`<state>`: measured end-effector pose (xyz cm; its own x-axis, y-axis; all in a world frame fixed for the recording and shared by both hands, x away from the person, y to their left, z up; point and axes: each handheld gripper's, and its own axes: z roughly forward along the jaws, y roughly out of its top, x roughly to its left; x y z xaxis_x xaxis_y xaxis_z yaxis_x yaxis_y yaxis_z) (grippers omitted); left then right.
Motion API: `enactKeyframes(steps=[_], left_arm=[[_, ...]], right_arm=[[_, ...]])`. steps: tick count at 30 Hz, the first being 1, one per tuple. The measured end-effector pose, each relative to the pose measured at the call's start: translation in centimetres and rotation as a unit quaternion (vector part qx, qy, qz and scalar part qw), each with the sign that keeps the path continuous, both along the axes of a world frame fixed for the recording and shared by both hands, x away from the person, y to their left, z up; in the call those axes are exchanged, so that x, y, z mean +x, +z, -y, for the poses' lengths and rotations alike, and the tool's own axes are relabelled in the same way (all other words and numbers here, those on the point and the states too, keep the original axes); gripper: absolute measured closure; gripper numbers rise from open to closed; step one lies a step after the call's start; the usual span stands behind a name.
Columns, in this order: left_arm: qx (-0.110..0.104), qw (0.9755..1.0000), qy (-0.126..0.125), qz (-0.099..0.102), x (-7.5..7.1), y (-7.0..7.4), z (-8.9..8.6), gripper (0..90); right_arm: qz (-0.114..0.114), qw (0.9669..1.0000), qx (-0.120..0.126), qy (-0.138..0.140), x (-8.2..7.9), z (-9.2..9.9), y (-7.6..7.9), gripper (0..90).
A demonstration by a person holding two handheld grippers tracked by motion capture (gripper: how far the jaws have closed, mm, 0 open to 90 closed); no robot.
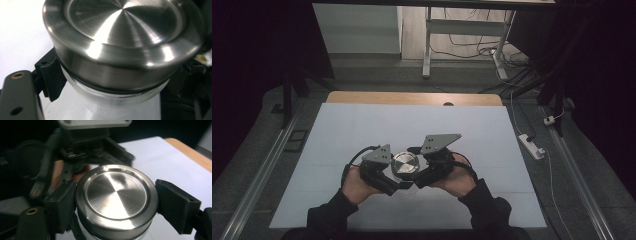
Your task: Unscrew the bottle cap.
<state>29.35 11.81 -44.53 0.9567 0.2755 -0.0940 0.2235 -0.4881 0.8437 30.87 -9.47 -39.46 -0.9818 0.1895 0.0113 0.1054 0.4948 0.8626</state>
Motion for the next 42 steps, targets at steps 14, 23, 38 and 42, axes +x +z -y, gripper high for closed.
enactKeyframes(steps=[14,23,38,42], left_arm=[[0.023,0.9979,0.057,0.018,-0.2,0.3,0.1,15.9],[0.027,0.9939,0.105,0.019,-0.3,0.5,0.3,15.9],[-0.016,0.9985,-0.051,-0.007,-0.3,0.4,0.1,15.9],[-0.005,0.9988,-0.048,-0.004,-0.4,0.5,0.6,15.9]], right_arm=[[-0.008,0.9998,0.014,-0.013,0.4,1.0,0.8,11.7],[0.017,0.9936,-0.011,-0.111,-0.8,-1.3,0.0,16.1],[-0.034,0.9963,0.019,0.077,0.4,0.4,0.1,18.4],[-0.033,0.9949,0.015,0.094,0.5,0.7,0.0,18.3]])
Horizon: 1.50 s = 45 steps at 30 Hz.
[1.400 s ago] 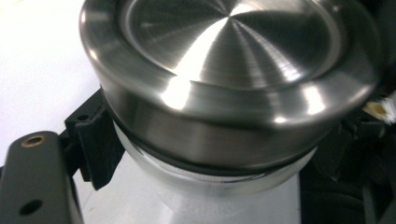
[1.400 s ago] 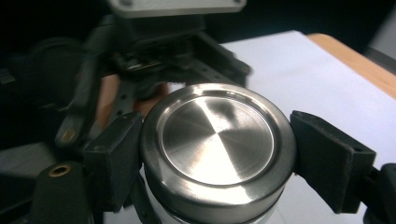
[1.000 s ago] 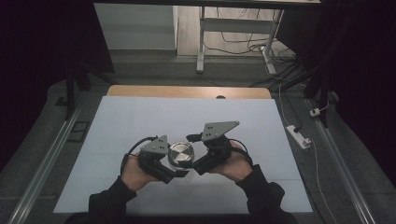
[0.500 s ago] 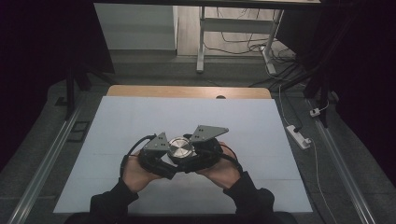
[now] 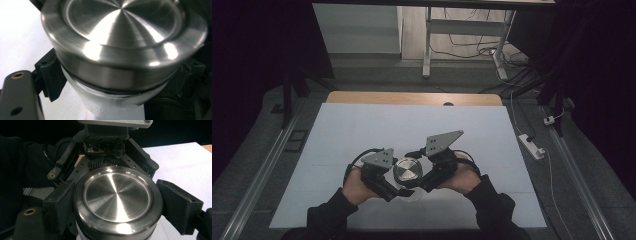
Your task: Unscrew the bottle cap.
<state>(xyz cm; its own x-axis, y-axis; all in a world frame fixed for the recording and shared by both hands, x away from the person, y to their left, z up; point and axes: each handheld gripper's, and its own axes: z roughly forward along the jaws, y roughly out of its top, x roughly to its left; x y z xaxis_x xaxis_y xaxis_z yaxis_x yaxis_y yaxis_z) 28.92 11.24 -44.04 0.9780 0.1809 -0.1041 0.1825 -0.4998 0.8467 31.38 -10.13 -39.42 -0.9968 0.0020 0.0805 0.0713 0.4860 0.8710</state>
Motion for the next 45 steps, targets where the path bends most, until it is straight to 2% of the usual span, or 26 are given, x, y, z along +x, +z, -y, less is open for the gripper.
enactKeyframes(steps=[1,4,5,6,7,8,9,10,15,18,24,25,26,27,28,29,31,33,34,36,38,42,45], left_arm=[[-0.002,0.9998,0.022,-0.003,0.1,0.1,-0.1,15.9],[0.005,0.9981,0.061,0.002,0.3,0.2,-0.6,15.8],[0.005,0.9981,0.061,0.002,0.3,0.2,-0.6,15.9],[0.006,0.9972,0.074,0.002,0.4,0.2,-0.7,15.9],[0.007,0.9963,0.085,0.002,0.4,0.2,-0.8,15.9],[0.007,0.9956,0.094,0.001,0.5,0.2,-0.9,15.9],[0.007,0.9949,0.100,0.000,0.6,0.1,-0.9,15.9],[0.008,0.9946,0.104,-0.002,0.6,0.1,-1.0,15.9],[0.005,0.9948,0.101,-0.002,0.5,0.1,-0.7,15.9],[0.009,0.9946,0.103,0.004,0.3,0.2,-0.5,15.9],[0.015,0.9948,0.101,0.008,0.3,0.3,-0.5,15.9],[0.014,0.9955,0.094,0.006,0.3,0.3,-0.5,15.9],[0.007,0.9977,0.067,0.004,0.4,0.2,-0.8,15.8],[0.007,0.9977,0.067,0.004,0.4,0.2,-0.8,15.8],[-0.002,0.9990,0.044,-0.001,0.4,0.3,-1.0,15.9],[-0.002,0.9990,0.044,-0.001,0.4,0.3,-1.0,15.9],[-0.008,0.9997,0.024,-0.003,0.4,0.4,-1.0,15.9],[-0.011,0.9999,0.002,-0.006,0.4,0.4,-1.0,15.9],[-0.011,0.9999,0.002,-0.006,0.4,0.4,-1.0,15.9],[-0.010,0.9999,-0.003,-0.006,0.4,0.3,-1.0,15.9],[-0.006,1.0000,0.000,-0.004,0.4,0.2,-1.0,15.9],[-0.002,0.9999,0.009,-0.005,0.5,0.0,-1.0,15.9],[0.004,0.9997,0.023,-0.004,0.7,-0.1,-1.1,15.9]], right_arm=[[0.004,0.9997,-0.001,-0.022,0.0,0.1,0.2,17.4],[0.010,0.9973,0.005,-0.073,0.0,0.0,0.5,15.4],[0.014,0.9960,0.003,-0.088,0.0,0.0,0.6,15.4],[0.019,0.9944,0.002,-0.104,-0.1,-0.1,0.6,15.4],[0.019,0.9944,0.002,-0.104,-0.1,-0.1,0.6,15.4],[0.024,0.9928,0.001,-0.118,-0.3,-0.2,0.7,15.5],[0.028,0.9895,-0.003,-0.142,-0.5,-0.5,0.7,15.8],[0.028,0.9884,-0.002,-0.149,-0.5,-0.7,0.7,15.8],[0.023,0.9860,0.005,-0.165,-0.9,-1.3,0.4,17.0],[0.018,0.9856,0.007,-0.168,-1.0,-1.5,0.3,18.7],[0.036,0.9849,-0.002,-0.169,-1.3,-1.7,0.3,19.6],[0.040,0.9860,-0.004,-0.162,-1.4,-1.7,0.4,19.7],[0.037,0.9877,-0.004,-0.152,-1.4,-1.6,0.4,19.8],[0.030,0.9898,-0.001,-0.139,-1.3,-1.5,0.5,19.8],[0.024,0.9917,0.004,-0.126,-1.2,-1.4,0.5,19.9],[0.018,0.9933,0.008,-0.114,-1.1,-1.2,0.5,19.9],[-0.003,0.9956,0.020,-0.091,-0.8,-0.9,0.6,20.0],[-0.024,0.9966,0.033,-0.071,-0.4,-0.5,0.5,20.0],[-0.024,0.9966,0.033,-0.071,-0.4,-0.5,0.5,20.0],[-0.039,0.9965,0.046,-0.059,0.0,-0.2,0.4,20.0],[-0.040,0.9962,0.048,-0.061,0.1,-0.1,0.4,20.0],[-0.030,0.9961,0.046,-0.069,0.1,0.1,0.6,20.0],[-0.014,0.9955,0.043,-0.084,0.0,0.1,0.7,20.0]])
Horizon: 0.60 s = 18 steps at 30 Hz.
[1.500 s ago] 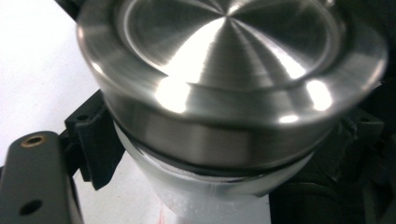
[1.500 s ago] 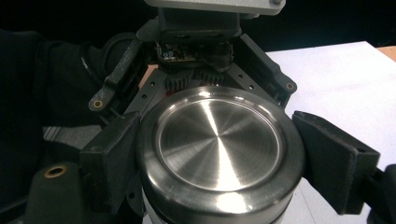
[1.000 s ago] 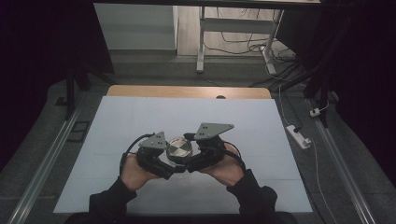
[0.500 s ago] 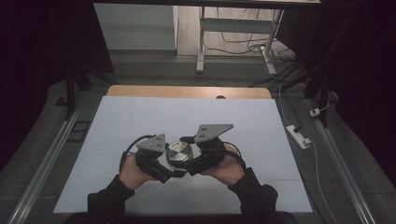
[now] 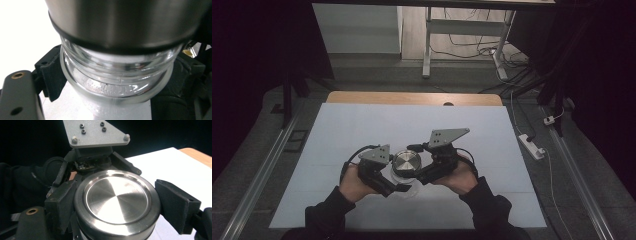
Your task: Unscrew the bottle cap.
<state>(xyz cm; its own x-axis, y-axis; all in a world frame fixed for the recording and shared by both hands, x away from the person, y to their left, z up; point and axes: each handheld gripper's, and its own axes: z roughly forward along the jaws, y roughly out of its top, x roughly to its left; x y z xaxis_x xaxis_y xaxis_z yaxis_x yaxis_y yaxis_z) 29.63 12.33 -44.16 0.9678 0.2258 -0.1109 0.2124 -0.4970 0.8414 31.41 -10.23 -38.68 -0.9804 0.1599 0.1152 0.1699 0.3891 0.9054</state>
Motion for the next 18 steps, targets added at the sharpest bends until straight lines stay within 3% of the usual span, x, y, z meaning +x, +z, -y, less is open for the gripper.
enactKeyframes(steps=[6,13,18], left_arm=[[0.001,0.9998,0.020,0.002,0.2,0.0,-0.4,15.9],[0.009,0.9987,0.050,0.005,0.6,-0.2,-1.0,15.9],[0.013,0.9977,0.066,0.009,0.8,-0.3,-1.3,15.9]], right_arm=[[0.009,0.9996,0.000,-0.026,0.2,0.4,0.1,20.0],[0.014,0.9978,0.016,-0.062,0.3,1.6,0.3,20.0],[0.022,0.9970,0.017,-0.073,-0.1,1.9,0.3,20.0]])
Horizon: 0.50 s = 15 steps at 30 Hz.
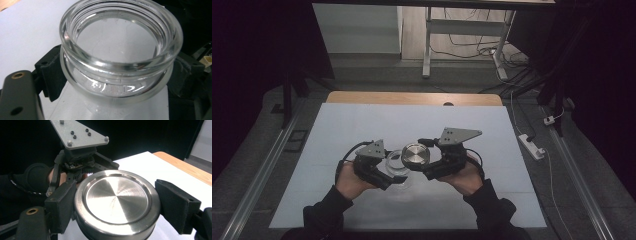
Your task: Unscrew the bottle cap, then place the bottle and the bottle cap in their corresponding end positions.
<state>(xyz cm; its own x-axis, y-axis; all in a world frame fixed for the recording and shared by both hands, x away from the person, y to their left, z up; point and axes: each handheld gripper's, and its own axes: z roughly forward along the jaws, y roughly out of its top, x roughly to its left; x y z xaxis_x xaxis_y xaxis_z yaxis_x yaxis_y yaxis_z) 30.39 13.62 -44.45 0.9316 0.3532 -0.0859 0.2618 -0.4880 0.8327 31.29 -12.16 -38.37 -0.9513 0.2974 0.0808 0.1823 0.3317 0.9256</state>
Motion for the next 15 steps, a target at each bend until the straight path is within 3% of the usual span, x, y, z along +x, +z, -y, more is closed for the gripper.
enactKeyframes(steps=[3,6,15], left_arm=[[0.002,1.0000,0.008,0.003,0.1,0.0,-0.1,15.9],[0.004,0.9999,0.011,0.003,0.1,-0.2,-0.1,15.9],[0.013,0.9998,0.013,0.012,0.0,0.0,0.4,15.9]], right_arm=[[0.015,0.9999,-0.004,-0.005,-0.6,0.1,0.0,20.0],[0.043,0.9989,-0.015,-0.006,-1.7,0.2,-0.1,20.0],[0.051,0.9983,-0.023,0.014,-3.2,-0.1,-0.6,20.0]])
